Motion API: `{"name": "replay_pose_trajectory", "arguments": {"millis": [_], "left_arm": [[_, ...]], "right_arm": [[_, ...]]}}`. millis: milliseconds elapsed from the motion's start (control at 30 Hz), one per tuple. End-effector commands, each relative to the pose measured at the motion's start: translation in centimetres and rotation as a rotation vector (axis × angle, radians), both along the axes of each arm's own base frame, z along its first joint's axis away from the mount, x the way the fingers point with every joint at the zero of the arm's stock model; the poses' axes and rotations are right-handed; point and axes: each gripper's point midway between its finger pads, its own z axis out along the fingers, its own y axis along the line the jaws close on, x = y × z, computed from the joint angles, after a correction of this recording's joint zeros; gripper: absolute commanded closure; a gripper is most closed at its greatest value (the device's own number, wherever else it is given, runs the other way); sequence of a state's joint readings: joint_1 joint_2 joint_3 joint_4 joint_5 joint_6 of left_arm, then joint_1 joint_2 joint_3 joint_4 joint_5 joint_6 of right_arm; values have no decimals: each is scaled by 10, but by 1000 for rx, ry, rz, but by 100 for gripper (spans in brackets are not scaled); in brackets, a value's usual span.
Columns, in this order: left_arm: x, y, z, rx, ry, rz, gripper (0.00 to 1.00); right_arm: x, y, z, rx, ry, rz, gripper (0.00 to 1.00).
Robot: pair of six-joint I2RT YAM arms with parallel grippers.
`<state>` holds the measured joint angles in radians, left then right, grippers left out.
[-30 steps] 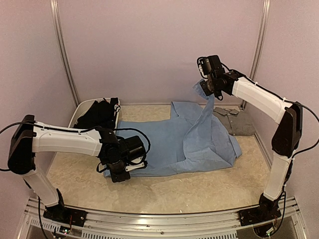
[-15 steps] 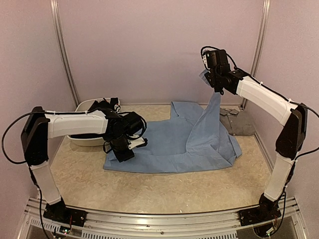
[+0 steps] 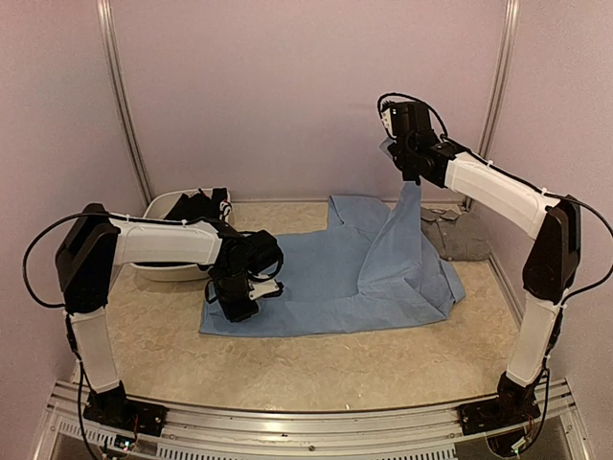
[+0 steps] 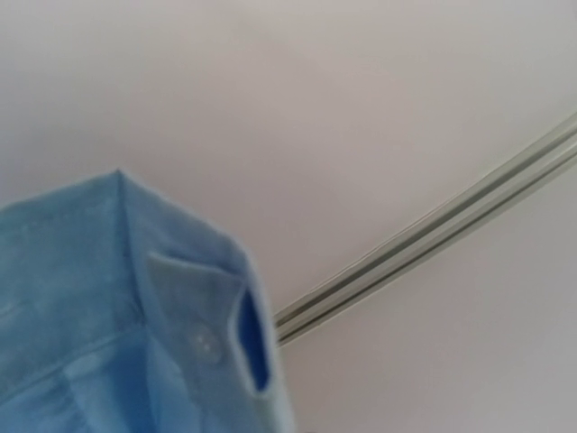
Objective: Fold and stack the long sleeve shirts
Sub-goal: Fold the flattened shirt at the center of the board.
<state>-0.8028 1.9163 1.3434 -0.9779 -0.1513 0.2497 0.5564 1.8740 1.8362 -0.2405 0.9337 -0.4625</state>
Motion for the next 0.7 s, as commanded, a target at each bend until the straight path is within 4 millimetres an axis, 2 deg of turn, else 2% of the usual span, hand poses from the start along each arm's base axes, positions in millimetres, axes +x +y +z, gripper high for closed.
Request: {"name": "replay_pose_trajectory", "arguments": {"millis": [0,33,167,367,533,567,633,667], "left_arm": [[10,15,-4,58,-27,43,81],[13,19,-4,76,-43,56,76],[21,32,-5,112,-76,93,65],[29,46,2,126,-119,153,54],[45,53,25,97,-229,205,42],[50,54,33,87,-264,219,37],[64,59,55,65,-374,262,12],[70,60,68,50,-430,283,3]], "right_arm": [[5,7,1,-14,-31,-11,100],[5,7,1,-13,-32,-10,100],[6,8,1,-12,-34,-5,100],[7,9,1,-18,-37,-6,100],[5,7,3,-20,-42,-8,100],[5,7,2,-20,-41,-8,100],[3,7,3,-18,-42,-6,100],[2,7,4,-15,-43,-3,100]]}}
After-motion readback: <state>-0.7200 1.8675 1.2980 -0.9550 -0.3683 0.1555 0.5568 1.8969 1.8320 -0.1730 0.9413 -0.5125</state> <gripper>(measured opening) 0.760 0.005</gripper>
